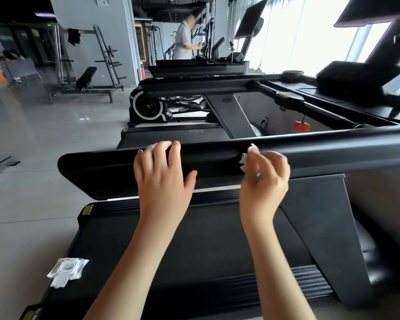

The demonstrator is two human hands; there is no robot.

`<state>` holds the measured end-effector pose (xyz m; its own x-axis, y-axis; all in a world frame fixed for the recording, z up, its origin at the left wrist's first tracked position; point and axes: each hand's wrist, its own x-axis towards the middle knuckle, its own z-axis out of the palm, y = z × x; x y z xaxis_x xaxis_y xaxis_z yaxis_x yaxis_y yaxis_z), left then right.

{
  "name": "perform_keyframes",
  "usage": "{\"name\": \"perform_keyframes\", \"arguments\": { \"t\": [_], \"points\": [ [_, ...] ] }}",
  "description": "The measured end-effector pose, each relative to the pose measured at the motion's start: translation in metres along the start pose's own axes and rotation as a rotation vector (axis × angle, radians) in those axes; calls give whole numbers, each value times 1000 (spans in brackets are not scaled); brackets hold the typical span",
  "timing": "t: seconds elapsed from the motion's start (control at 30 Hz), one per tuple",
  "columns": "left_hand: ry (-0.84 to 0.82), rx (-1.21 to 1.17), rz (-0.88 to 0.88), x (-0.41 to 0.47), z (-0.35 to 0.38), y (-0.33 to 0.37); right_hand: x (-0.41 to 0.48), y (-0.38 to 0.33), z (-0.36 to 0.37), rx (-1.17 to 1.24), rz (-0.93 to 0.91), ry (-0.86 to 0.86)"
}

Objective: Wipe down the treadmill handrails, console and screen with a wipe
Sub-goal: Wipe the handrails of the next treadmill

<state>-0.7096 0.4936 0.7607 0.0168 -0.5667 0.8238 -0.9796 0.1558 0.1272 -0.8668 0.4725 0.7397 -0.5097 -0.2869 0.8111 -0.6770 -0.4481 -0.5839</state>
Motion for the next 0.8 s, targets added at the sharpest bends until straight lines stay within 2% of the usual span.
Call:
{"name": "perform_keyframes", "arguments": {
  "t": [0.1,0.2,0.3,0.4,0.5,0.63,0.8],
  "points": [
    [1,17,11,0,-2,-1,-1,-4,0,-25,31,45],
    [-19,1,41,4,-2,5,-8,-14,5,-47,-71,-60],
    [-39,-50,154,10,3,16,15,-13,2,-111,-161,-117],
    [-37,-95,165,14,10,23,35,0,-8,-147,-74,-34],
    [-2,-140,144,14,15,22,17,2,-9,-141,17,52],
    [3,-166,140,16,18,23,-5,0,-5,-129,-100,-10],
    [12,-174,148,15,18,22,10,25,-12,-152,2,177]
  ]
}}
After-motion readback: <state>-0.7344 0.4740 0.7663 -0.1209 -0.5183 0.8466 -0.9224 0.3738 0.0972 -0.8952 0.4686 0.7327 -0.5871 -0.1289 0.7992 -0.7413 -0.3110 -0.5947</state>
